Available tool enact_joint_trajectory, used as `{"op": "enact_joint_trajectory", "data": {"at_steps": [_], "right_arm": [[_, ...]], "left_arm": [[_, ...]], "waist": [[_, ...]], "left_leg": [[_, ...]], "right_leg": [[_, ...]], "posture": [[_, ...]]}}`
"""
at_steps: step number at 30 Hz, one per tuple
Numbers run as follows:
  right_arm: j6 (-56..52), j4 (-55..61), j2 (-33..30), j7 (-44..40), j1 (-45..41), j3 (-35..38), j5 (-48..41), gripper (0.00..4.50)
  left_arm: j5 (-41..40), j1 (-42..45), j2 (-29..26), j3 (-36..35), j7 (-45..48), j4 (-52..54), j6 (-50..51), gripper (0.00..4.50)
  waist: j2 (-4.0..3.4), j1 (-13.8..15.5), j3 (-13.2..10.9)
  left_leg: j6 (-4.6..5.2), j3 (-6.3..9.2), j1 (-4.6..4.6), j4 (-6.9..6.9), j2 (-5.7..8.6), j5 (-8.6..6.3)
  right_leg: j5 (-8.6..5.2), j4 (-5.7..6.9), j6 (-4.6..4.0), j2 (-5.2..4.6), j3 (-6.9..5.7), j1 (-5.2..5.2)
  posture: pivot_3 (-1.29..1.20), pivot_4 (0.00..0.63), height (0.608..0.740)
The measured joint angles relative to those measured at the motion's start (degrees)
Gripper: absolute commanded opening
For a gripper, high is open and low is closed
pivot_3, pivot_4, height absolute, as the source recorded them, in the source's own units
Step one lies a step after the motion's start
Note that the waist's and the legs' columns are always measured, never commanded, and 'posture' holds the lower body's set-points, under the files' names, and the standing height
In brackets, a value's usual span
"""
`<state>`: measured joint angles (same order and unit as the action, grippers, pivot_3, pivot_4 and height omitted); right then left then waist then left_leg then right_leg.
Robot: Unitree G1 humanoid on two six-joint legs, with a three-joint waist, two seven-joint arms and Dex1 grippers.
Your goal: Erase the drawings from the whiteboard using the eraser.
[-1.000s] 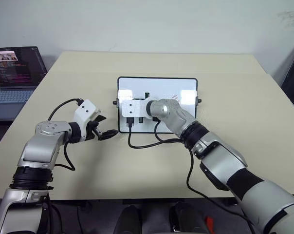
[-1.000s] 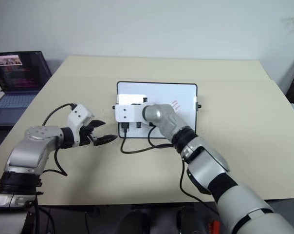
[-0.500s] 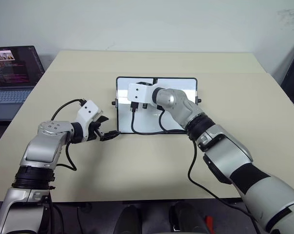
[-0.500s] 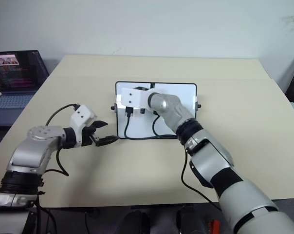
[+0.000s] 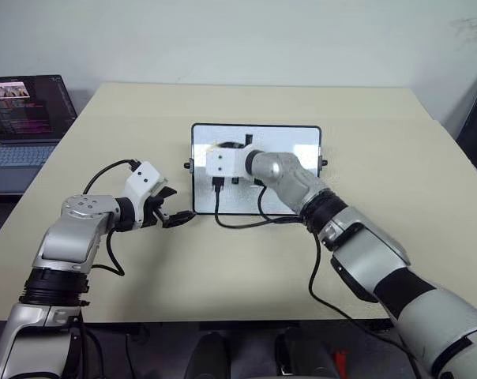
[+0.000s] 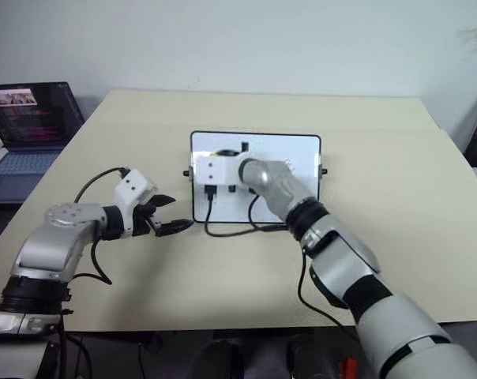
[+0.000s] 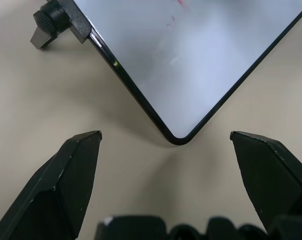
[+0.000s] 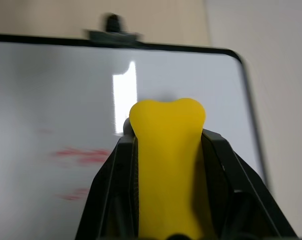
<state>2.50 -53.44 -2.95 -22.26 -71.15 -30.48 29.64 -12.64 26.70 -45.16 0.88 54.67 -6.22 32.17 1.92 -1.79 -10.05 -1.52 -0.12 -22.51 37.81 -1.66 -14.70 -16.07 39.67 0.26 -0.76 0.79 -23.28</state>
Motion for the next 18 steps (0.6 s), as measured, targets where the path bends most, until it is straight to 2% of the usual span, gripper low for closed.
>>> {"op": "enact_joint_trajectory", "data": {"at_steps": [3,12,18], "right_arm": [[0.0,0.2,0.0,-1.5,0.2,0.0,0.0,1.32],[0.0,6.4,-1.5,-14.0,6.3,-3.0,0.0,1.32],[0.2,4.1,-1.6,-6.3,4.6,-2.2,0.0,1.32]], "left_arm": [[0.0,0.1,0.0,0.0,0.0,0.0,0.0,4.5],[0.0,0.1,0.1,0.0,0.0,0.0,-0.1,4.5],[0.0,0.1,0.1,0.1,0.0,0.0,-0.1,4.5]], "waist": [[0.0,-0.1,0.0],[0.04,0.1,0.0],[-0.02,0.2,0.0]], "left_leg": [[0.0,0.0,-0.01,-0.05,-0.01,-0.01],[0.05,0.02,0.33,0.02,0.01,0.03],[0.09,0.05,0.55,0.01,-0.01,0.05]], "right_leg": [[0.0,-0.01,0.0,0.0,-0.01,-0.01],[-0.01,0.0,0.04,0.0,-0.01,0.29],[0.0,0.01,0.0,0.0,-0.04,0.49]], "posture": [[0.0,0.15,0.74],[0.0,0.15,0.74],[0.0,0.15,0.74]]}}
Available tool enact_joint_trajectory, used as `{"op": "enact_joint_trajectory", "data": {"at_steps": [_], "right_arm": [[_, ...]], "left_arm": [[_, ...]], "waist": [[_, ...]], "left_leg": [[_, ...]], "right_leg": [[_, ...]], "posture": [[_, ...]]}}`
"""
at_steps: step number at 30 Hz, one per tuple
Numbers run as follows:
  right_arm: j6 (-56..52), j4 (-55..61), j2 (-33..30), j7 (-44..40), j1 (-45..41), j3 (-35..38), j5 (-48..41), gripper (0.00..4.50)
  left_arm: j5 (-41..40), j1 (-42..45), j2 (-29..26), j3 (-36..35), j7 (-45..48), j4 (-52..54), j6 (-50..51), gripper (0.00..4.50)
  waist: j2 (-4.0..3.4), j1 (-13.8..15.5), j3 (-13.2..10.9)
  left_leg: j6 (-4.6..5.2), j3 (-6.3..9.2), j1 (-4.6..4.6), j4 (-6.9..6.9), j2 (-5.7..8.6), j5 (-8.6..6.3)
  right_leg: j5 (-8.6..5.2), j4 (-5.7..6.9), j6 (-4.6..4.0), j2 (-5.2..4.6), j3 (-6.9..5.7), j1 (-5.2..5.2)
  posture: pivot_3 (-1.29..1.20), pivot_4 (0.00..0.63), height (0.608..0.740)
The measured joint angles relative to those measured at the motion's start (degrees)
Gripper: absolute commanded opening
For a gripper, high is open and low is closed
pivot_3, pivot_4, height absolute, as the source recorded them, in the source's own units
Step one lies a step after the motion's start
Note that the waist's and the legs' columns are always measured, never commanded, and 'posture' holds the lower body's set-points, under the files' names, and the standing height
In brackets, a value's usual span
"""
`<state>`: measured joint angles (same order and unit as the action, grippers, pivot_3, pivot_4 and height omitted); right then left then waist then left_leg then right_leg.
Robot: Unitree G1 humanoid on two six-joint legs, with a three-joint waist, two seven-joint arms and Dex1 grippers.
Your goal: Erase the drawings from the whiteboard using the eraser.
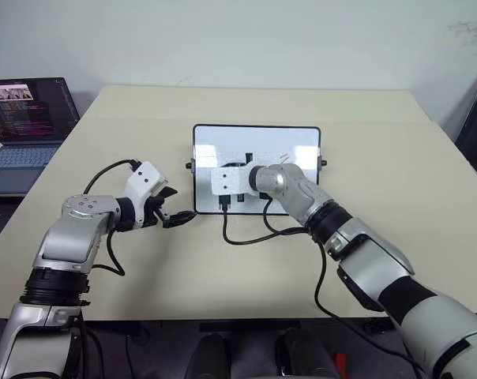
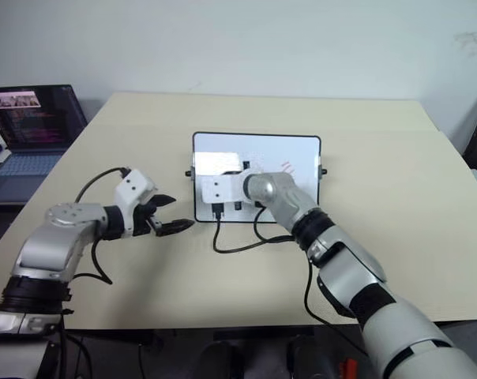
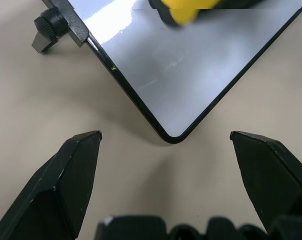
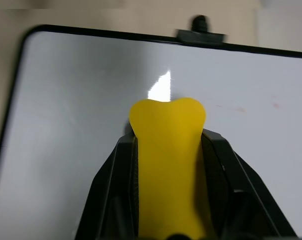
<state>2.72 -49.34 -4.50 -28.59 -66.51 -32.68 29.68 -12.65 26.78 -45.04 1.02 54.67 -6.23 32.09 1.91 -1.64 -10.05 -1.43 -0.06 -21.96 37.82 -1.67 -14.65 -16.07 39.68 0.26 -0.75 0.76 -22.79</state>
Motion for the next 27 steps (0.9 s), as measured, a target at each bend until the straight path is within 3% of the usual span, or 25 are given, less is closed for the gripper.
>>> {"op": "enact_joint_trajectory", "data": {"at_steps": [6,16,23,27], "right_arm": [[1.1,-2.7,-1.4,3.3,-2.8,1.9,0.0,1.32],[1.0,5.5,-3.9,-9.3,3.5,-1.1,0.1,1.32],[1.0,2.3,-3.5,3.0,0.9,0.3,0.6,1.32],[1.0,1.4,-4.1,4.3,-0.5,1.6,0.6,1.32]], "left_arm": [[0.0,0.0,0.0,0.4,0.0,0.0,0.0,4.5],[-0.2,0.0,0.1,0.8,0.6,0.0,0.0,4.5],[-0.2,0.0,0.2,0.8,1.0,0.0,0.0,4.5],[-0.2,0.0,0.3,0.9,1.0,0.0,0.0,4.5]], "waist": [[0.01,0.0,0.0],[0.01,-0.1,0.0],[-0.09,0.0,-0.1],[-0.09,0.0,-0.1]], "left_leg": [[0.0,-0.04,-0.06,-0.08,0.0,-0.01],[0.01,0.08,0.39,-0.11,-0.02,-0.01],[0.01,0.11,0.23,-0.11,-0.04,0.0],[0.0,0.04,0.14,-0.33,0.01,-0.01]], "right_leg": [[-0.01,-0.16,-0.02,-0.01,0.02,-0.02],[-0.1,-0.37,0.2,-0.02,-0.1,0.52],[-0.01,-0.4,0.04,-0.03,-0.14,0.41],[0.07,-0.71,-0.06,-0.08,-0.13,0.38]], "posture": [[0.0,0.15,0.74],[0.0,0.15,0.74],[0.0,0.15,0.74],[0.0,0.15,0.74]]}}
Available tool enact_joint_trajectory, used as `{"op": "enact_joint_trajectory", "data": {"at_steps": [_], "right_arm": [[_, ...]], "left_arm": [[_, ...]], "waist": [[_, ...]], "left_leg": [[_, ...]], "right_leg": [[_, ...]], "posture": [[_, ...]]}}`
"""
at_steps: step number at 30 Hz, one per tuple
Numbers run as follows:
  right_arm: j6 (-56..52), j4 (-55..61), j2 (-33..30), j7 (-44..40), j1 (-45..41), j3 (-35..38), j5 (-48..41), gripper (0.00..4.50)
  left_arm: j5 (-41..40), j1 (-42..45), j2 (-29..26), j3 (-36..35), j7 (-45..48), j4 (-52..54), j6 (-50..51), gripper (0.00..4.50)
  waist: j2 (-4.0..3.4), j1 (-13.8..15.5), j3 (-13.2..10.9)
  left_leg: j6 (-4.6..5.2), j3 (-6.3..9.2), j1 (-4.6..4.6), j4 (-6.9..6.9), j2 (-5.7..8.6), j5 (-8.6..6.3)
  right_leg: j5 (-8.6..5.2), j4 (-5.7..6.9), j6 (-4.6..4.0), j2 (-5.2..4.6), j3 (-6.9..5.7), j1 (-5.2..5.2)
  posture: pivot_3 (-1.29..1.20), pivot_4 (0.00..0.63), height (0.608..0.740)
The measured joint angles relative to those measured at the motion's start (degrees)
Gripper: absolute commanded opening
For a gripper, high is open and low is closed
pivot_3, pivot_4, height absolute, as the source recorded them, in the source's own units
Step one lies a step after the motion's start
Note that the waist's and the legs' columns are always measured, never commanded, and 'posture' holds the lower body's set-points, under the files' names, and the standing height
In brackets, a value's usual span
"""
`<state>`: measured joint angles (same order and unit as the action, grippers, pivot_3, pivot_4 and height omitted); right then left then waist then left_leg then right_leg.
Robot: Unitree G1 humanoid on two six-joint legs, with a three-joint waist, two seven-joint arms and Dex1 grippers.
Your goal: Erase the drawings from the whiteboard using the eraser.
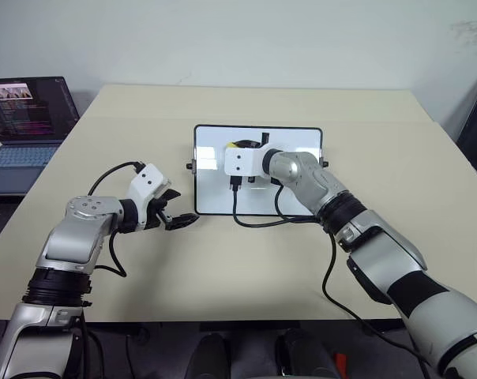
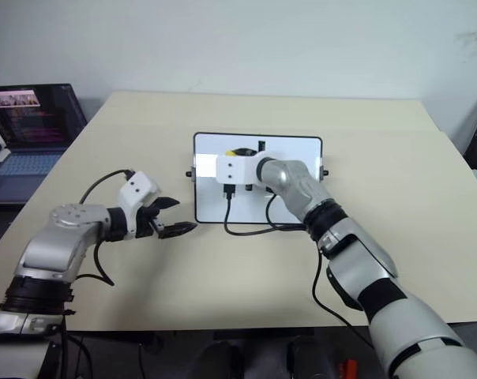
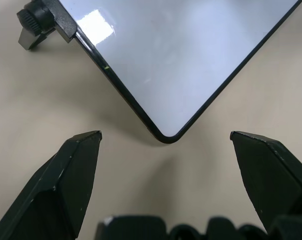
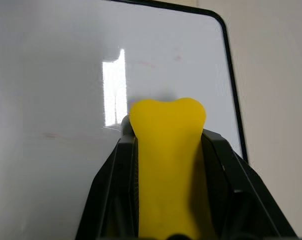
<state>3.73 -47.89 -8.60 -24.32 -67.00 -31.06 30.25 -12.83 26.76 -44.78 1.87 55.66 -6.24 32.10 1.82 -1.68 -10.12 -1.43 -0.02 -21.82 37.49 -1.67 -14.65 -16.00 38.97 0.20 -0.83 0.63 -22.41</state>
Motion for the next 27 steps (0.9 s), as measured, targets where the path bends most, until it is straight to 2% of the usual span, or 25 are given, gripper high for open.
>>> {"op": "enact_joint_trajectory", "data": {"at_steps": [8,11,17,21,25,27], "right_arm": [[-0.6,9.4,-2.2,-18.0,7.1,-2.0,-0.7,1.32],[-1.3,10.1,-2.2,-19.1,8.0,-2.4,-0.6,1.32],[-2.3,9.1,-1.3,-14.9,8.1,-1.0,-2.3,1.32],[-14.2,19.8,0.0,-19.9,15.3,7.4,-11.7,1.32],[-28.1,33.3,0.8,-21.1,22.0,13.8,-19.0,1.32],[-35.1,43.4,-0.8,-21.3,25.6,17.2,-22.4,1.32]], "left_arm": [[0.0,0.0,0.0,0.0,0.1,0.0,0.0,4.5],[0.0,0.0,0.0,0.0,0.1,0.0,0.0,4.5],[0.0,0.0,0.1,0.1,0.1,0.0,0.0,4.5],[-0.7,0.0,0.6,-0.1,0.1,0.4,0.0,4.5],[-2.3,0.0,1.9,-0.2,-0.1,2.3,0.1,4.5],[-3.0,0.0,2.4,-0.6,-0.3,3.7,0.7,4.5]], "waist": [[0.18,0.0,0.2],[0.17,0.0,0.1],[0.13,0.0,0.1],[0.13,0.2,0.1],[0.12,0.1,0.1],[0.12,0.2,0.1]], "left_leg": [[0.01,-0.07,0.45,-0.46,0.04,0.01],[0.06,-0.09,0.55,-0.46,0.02,0.04],[0.1,-0.08,0.52,-0.49,0.0,0.08],[0.14,-0.05,0.09,-0.47,-0.05,0.12],[-0.04,-0.08,-1.33,-0.44,-0.01,0.07],[-0.17,-0.02,-2.01,-0.45,-0.02,0.13]], "right_leg": [[-0.2,-0.04,0.22,-0.04,0.03,0.21],[-0.16,0.02,0.23,-0.04,0.04,0.21],[-0.1,0.02,0.11,-0.04,0.01,0.16],[-0.01,-0.03,-0.06,-0.06,-0.11,-0.03],[-0.03,0.0,0.01,-0.13,-0.14,-1.38],[-0.05,-0.01,0.04,-0.13,-0.21,-1.95]], "posture": [[0.0,0.15,0.74],[0.0,0.15,0.74],[0.0,0.15,0.74],[0.0,0.15,0.74],[0.0,0.15,0.74],[0.0,0.15,0.74]]}}
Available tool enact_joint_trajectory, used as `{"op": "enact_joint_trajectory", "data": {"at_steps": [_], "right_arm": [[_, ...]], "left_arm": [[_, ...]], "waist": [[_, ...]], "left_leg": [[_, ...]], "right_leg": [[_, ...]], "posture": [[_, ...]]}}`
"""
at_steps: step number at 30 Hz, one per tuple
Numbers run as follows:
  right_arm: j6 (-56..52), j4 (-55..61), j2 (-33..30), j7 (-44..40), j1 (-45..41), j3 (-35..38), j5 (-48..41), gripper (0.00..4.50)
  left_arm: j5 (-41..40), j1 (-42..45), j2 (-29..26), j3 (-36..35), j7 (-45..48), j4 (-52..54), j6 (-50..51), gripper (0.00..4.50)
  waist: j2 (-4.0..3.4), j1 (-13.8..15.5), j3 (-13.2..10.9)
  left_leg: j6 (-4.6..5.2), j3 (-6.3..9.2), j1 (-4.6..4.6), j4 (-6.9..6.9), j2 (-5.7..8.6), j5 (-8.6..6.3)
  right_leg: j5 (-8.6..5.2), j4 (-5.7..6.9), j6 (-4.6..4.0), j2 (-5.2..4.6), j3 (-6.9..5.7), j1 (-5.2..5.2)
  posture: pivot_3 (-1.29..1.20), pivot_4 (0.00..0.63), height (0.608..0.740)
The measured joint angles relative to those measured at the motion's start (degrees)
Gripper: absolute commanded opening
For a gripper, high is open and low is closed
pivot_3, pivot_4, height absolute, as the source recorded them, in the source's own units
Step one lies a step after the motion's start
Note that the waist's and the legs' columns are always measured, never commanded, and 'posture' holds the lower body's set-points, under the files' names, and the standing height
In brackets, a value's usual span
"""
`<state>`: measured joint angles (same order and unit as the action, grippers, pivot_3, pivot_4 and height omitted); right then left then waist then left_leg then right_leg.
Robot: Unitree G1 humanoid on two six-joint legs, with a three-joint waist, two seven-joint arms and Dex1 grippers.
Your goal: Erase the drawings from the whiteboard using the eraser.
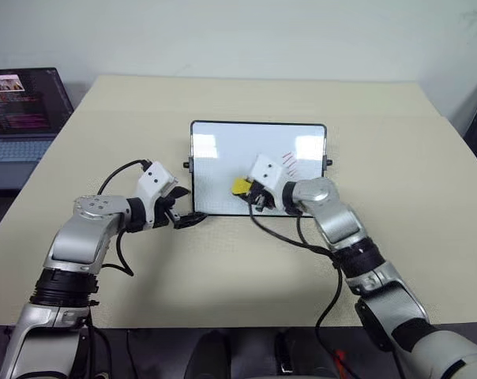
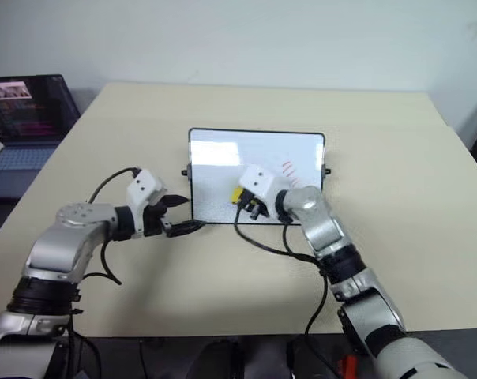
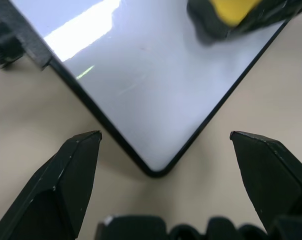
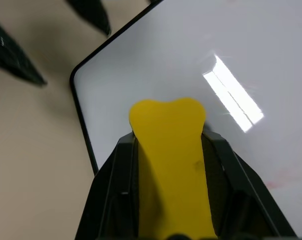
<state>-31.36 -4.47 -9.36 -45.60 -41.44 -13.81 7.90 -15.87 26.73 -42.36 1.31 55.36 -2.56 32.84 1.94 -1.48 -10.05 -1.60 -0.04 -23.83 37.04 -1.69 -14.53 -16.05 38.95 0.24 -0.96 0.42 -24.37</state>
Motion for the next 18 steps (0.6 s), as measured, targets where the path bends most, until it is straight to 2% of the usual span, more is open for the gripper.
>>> {"op": "enact_joint_trajectory", "data": {"at_steps": [4,7,13,18], "right_arm": [[-11.0,19.2,-6.4,-0.6,9.0,5.5,-4.9,1.32],[-16.2,27.2,-9.2,-0.2,14.1,7.5,-7.4,1.32],[-20.6,36.6,-11.0,4.1,22.2,7.7,-9.7,1.32],[-20.2,38.1,-11.7,11.1,24.7,6.0,-7.8,1.32]], "left_arm": [[-1.9,0.1,0.2,-1.2,0.1,2.8,1.1,4.5],[-2.3,0.6,0.7,-1.2,0.4,4.0,1.7,4.5],[-3.4,3.5,1.2,-0.1,1.7,5.6,1.7,4.5],[-3.4,5.9,2.1,0.9,1.6,6.4,1.6,4.5]], "waist": [[-0.01,0.4,0.0],[-0.01,0.3,0.0],[0.01,-0.2,0.0],[0.02,-0.3,0.0]], "left_leg": [[-0.17,0.02,-0.21,-0.07,0.06,-0.15],[-0.15,-0.06,-0.16,-0.04,0.12,-0.17],[-0.15,-0.02,0.12,0.0,0.08,-0.15],[-0.19,-0.08,0.21,0.05,0.09,-0.12]], "right_leg": [[-0.09,-0.19,0.14,-0.1,-0.09,-0.02],[-0.11,-0.43,0.18,-0.12,-0.02,0.02],[-0.14,-0.09,0.21,0.08,0.03,0.11],[-0.14,-0.01,0.21,0.17,0.13,0.15]], "posture": [[0.0,0.15,0.74],[0.0,0.15,0.74],[0.0,0.15,0.74],[0.0,0.15,0.74]]}}
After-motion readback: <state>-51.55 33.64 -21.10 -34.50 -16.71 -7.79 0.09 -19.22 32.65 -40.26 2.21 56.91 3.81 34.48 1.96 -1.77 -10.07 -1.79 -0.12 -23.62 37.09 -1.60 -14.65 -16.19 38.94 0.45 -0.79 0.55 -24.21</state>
